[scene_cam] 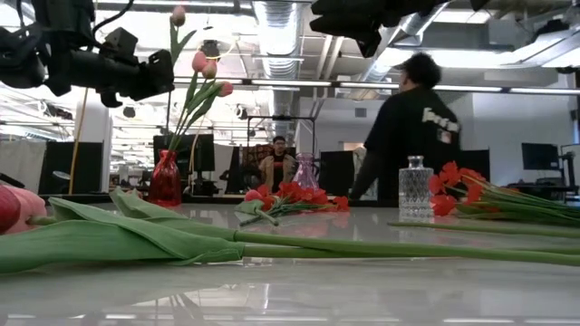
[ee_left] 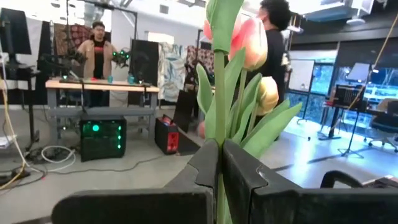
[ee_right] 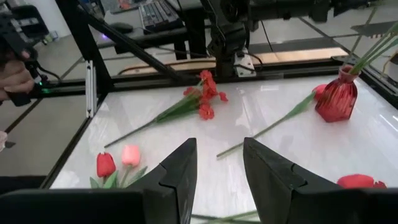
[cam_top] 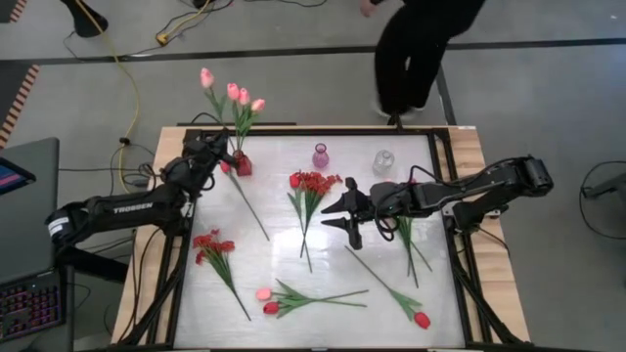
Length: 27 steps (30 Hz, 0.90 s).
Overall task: Sort flowers into vase by color
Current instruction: Put the pink tulip into the red vase
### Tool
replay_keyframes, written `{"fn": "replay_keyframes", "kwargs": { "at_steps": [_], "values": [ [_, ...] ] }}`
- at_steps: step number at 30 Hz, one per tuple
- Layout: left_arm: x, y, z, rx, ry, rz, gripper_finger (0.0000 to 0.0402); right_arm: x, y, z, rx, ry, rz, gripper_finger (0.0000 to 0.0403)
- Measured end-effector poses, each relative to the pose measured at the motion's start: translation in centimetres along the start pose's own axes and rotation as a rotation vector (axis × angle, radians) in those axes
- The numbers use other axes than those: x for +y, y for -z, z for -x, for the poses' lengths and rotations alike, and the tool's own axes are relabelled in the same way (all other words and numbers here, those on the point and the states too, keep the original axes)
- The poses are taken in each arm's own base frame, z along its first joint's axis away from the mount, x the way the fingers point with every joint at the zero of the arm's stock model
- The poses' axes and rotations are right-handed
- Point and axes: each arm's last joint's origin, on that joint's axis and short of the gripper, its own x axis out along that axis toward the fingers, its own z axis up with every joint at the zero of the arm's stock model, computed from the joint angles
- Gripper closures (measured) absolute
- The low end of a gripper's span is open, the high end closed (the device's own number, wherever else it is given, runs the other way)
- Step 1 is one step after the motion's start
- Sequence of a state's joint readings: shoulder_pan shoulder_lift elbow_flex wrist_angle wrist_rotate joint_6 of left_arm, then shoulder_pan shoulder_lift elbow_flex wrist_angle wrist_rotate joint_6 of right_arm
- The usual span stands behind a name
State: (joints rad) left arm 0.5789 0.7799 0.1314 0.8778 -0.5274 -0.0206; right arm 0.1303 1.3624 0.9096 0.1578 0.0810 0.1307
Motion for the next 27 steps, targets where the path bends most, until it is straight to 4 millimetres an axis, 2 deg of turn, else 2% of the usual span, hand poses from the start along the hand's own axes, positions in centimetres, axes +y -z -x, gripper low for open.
{"fn": "replay_keyframes", "kwargs": {
  "at_steps": [12,16,21,27],
  "values": [
    [-0.2,1.1,-0.5,0.018,-0.033,-0.008,0.0401,0.0,0.2,0.0,0.025,0.003,0.002,0.0243],
    [0.4,1.7,-0.2,-0.013,-0.049,0.028,0.0401,0.0,0.3,0.0,0.027,0.003,0.002,0.0243],
    [1.2,3.0,0.4,0.020,-0.071,0.053,0.0401,0.0,0.3,0.0,0.031,0.003,0.001,0.0243],
    [1.5,3.6,0.7,0.041,-0.062,0.075,0.0401,0.0,0.3,0.0,0.029,0.003,0.000,0.0243]
  ]
}}
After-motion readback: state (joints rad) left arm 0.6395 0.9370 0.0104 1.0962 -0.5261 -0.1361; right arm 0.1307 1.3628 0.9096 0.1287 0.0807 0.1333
